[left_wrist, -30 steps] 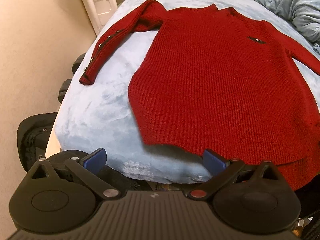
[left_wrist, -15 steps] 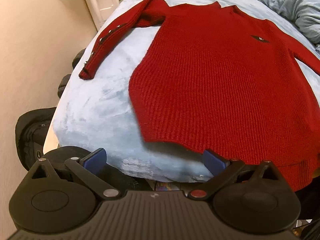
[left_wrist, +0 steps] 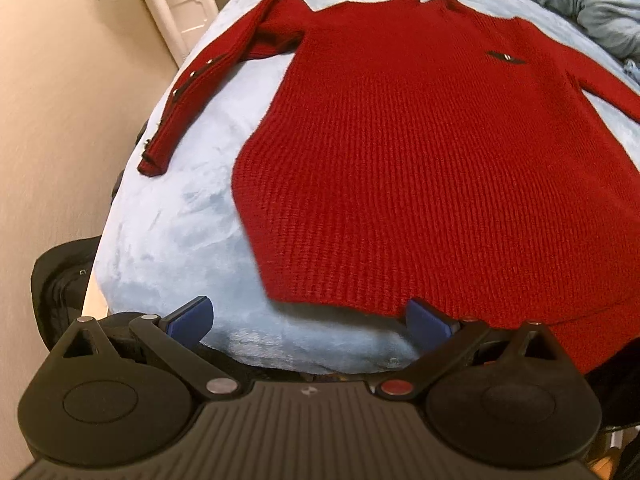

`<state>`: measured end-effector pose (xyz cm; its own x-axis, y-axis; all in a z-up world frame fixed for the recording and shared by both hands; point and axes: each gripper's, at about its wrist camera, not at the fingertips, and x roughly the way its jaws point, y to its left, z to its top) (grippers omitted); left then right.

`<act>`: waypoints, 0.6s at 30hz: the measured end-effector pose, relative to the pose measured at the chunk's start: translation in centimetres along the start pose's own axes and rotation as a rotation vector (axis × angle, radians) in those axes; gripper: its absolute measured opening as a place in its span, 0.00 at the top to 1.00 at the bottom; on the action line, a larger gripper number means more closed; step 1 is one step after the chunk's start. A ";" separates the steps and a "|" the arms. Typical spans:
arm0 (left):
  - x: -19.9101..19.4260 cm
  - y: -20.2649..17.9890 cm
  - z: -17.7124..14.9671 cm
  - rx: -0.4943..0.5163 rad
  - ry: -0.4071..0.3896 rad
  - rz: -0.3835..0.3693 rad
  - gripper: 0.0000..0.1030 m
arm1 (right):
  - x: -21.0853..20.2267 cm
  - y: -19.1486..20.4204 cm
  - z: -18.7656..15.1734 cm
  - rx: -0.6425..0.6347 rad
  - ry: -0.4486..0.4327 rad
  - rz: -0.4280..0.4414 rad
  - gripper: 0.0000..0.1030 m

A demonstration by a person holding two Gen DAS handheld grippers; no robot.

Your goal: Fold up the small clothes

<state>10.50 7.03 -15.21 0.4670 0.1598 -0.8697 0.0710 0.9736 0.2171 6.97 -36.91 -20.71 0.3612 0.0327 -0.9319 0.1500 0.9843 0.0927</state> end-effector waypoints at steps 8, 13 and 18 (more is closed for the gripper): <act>0.8 0.8 -0.6 0.032 0.008 0.009 0.00 | 0.5 -2.1 -0.1 0.214 0.013 0.099 0.92; 1.1 -0.3 -1.6 0.159 -0.021 -0.048 0.00 | 0.0 -2.4 -0.2 0.248 -0.023 0.116 0.92; 2.1 -3.2 -1.8 0.265 -0.054 -0.039 0.00 | 0.2 -2.4 0.1 0.254 -0.021 0.104 0.92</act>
<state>9.70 4.54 -18.53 0.5049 0.1069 -0.8565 0.3147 0.9012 0.2980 6.77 -39.24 -21.03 0.4056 0.1253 -0.9054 0.3365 0.9005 0.2754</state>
